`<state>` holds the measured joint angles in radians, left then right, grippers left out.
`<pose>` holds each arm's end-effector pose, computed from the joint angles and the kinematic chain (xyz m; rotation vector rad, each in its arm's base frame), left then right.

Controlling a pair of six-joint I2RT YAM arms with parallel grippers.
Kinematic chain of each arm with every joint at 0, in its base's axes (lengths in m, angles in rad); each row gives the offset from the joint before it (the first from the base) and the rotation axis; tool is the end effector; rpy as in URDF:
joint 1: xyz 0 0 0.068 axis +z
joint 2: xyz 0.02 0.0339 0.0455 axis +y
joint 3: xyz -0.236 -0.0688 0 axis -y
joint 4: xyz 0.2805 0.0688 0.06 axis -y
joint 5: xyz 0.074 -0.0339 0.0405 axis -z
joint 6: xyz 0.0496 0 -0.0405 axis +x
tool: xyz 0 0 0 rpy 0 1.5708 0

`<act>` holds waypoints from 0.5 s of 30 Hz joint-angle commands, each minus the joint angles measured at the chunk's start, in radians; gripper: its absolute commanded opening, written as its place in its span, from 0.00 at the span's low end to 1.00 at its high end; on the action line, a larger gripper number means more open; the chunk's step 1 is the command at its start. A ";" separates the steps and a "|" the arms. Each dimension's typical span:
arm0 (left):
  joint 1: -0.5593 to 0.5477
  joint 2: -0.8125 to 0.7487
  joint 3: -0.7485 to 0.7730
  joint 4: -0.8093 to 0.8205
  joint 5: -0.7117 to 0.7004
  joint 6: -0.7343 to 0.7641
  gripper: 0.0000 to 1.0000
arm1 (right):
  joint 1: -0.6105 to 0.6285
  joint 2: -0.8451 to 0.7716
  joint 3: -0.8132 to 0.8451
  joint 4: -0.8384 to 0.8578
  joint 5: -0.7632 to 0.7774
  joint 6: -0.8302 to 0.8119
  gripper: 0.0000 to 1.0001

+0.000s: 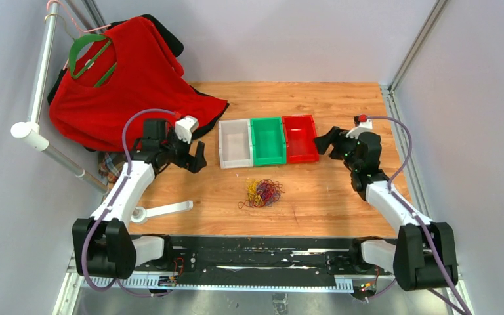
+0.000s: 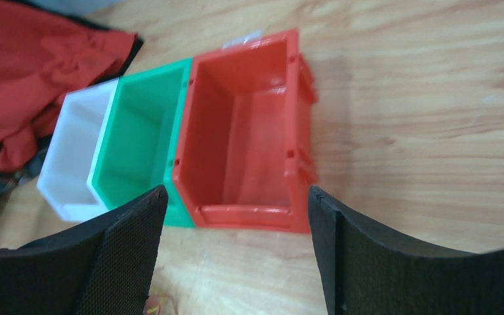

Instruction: Untangle the cables

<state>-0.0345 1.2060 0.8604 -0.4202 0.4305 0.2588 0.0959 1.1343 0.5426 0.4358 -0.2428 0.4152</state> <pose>0.3050 -0.0312 0.2129 0.5411 2.2162 -0.3853 0.3046 0.0413 0.2018 0.0979 1.7551 0.5843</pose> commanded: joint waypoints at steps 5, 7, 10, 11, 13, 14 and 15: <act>-0.188 0.045 0.068 -0.120 0.165 0.025 0.98 | 0.204 0.018 0.089 -0.246 -0.030 -0.053 0.78; -0.239 0.075 0.078 -0.119 0.173 0.026 0.98 | 0.226 0.004 0.090 -0.253 -0.038 -0.055 0.78; -0.306 0.139 0.105 -0.118 0.185 0.018 0.98 | 0.222 -0.054 0.078 -0.235 -0.002 -0.004 0.78; -0.328 0.161 0.115 -0.116 0.185 0.017 0.98 | 0.220 -0.073 0.075 -0.239 0.020 0.023 0.78; -0.364 0.204 0.135 -0.112 0.193 0.016 0.98 | 0.220 -0.100 0.063 -0.235 0.006 0.036 0.78; -0.380 0.223 0.149 -0.109 0.199 0.015 0.98 | 0.220 -0.105 0.063 -0.235 -0.017 0.030 0.78; -0.394 0.241 0.158 -0.106 0.208 0.016 0.99 | 0.222 -0.104 0.072 -0.257 -0.039 0.014 0.78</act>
<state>-0.3771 1.3926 0.9653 -0.5232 0.5884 0.2733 0.3130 1.0615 0.5991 0.2062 -0.2619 0.4202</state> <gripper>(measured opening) 0.980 0.780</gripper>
